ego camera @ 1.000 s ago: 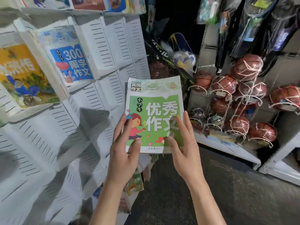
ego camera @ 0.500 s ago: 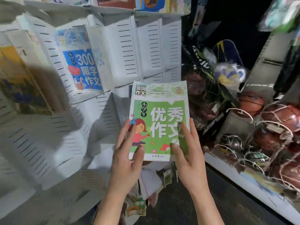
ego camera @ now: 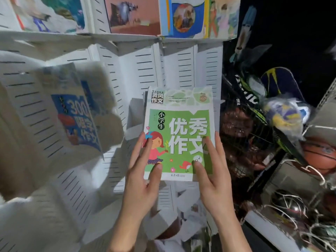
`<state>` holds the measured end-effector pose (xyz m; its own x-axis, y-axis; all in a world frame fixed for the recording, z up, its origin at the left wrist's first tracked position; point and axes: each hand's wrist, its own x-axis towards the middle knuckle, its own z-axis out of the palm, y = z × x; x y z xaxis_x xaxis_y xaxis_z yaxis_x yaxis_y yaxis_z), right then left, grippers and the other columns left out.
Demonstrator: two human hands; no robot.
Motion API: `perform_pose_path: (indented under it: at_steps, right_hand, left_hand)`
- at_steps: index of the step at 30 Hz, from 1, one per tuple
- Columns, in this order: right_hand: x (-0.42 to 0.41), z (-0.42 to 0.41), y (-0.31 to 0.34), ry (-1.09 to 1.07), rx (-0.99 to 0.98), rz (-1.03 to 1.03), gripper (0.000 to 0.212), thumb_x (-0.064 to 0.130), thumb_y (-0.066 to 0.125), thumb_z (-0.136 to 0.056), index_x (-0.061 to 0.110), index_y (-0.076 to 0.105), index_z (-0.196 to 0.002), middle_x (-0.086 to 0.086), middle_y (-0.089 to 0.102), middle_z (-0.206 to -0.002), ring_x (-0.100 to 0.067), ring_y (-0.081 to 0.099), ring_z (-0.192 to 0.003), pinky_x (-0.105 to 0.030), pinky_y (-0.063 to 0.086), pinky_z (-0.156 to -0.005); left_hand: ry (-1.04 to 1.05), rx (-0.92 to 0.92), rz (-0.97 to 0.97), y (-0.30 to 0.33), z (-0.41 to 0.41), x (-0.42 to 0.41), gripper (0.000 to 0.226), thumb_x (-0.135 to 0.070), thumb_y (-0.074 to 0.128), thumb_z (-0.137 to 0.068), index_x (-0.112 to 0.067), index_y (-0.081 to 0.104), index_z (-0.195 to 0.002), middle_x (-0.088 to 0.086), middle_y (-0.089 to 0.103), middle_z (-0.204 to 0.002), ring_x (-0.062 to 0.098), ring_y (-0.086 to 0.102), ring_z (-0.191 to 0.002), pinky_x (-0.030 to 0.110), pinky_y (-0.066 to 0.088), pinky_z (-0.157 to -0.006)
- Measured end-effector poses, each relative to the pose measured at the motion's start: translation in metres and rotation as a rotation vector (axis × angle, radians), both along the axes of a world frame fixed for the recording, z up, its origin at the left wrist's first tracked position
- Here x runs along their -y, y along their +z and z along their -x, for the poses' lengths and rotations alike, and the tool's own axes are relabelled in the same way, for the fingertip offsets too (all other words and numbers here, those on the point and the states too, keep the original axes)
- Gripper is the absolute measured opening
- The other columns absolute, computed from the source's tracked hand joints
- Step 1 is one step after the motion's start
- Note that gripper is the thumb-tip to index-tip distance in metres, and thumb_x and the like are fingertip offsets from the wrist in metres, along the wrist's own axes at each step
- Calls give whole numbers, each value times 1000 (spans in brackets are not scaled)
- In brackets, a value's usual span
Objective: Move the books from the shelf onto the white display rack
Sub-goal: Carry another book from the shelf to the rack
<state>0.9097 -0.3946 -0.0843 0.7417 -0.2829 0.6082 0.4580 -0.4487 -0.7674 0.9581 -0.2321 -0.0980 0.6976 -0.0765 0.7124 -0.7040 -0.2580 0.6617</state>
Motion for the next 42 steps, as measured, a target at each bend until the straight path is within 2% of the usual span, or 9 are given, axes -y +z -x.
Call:
perform_pose_path:
  at_steps: [13,17,19,23,27,31,33,37,42]
  right_hand:
    - [51,-120,12,222,113,38,56,16,56,-99,25,33,-149,13,17,-162,9,19,-144,0,36,-93]
    - [53,-157,13,289,117,64,58,23,53,-99,26,32,-152,22,12,-163,0,17,-148,-54,49,-102]
    - [51,-174,13,313,124,100,58,23,51,-99,28,30,-153,26,10,-162,-2,15,-149,-63,41,-105]
    - [43,-196,16,362,189,123,67,8,53,-96,40,28,-150,24,11,-162,6,20,-143,-50,39,-111]
    - [37,-218,2,252,275,199,60,12,53,-96,13,33,-152,22,9,-163,11,18,-140,-12,23,-113]
    - [31,-231,-9,209,284,212,59,16,50,-100,9,28,-154,18,7,-164,8,20,-140,-9,19,-113]
    - [24,-235,-12,183,268,225,59,23,46,-101,12,25,-155,18,5,-164,3,28,-134,-8,19,-112]
    - [9,-242,-20,98,232,240,59,31,42,-102,12,25,-155,18,0,-163,-20,38,-123,-11,23,-108]
    - [2,-243,-24,55,224,225,56,25,42,-103,13,24,-155,18,-3,-163,-25,40,-118,-9,21,-104]
  left_hand:
    - [182,67,51,4,-86,38,57,-25,50,-97,-12,39,-151,-6,23,-164,16,34,-146,31,46,-107]
    - [276,32,31,10,-106,37,59,-33,48,-97,-16,36,-152,-17,20,-162,2,29,-146,15,44,-102]
    - [266,-8,39,13,-114,36,59,-31,50,-98,-20,32,-153,-18,16,-163,3,26,-147,20,48,-100]
    - [310,-107,9,18,-130,36,62,-8,50,-102,-26,24,-155,-23,6,-163,-19,20,-139,4,45,-90]
    - [357,-151,-124,19,-146,34,65,-11,46,-103,-23,12,-158,-23,-8,-161,-28,7,-135,-5,34,-90]
    - [412,-181,-188,19,-153,36,69,-6,46,-102,-18,7,-158,-17,-9,-161,-42,10,-117,-7,34,-80]
    - [446,-172,-211,19,-159,33,72,-11,48,-102,-28,4,-157,-27,-14,-159,-35,20,-121,1,42,-83]
    - [516,-149,-286,17,-174,25,76,-17,52,-99,-32,6,-157,-30,-17,-159,18,31,-146,46,49,-104]
    - [588,-185,-266,15,-161,36,72,-54,27,-93,-18,31,-156,-9,15,-164,14,7,-153,32,14,-122]
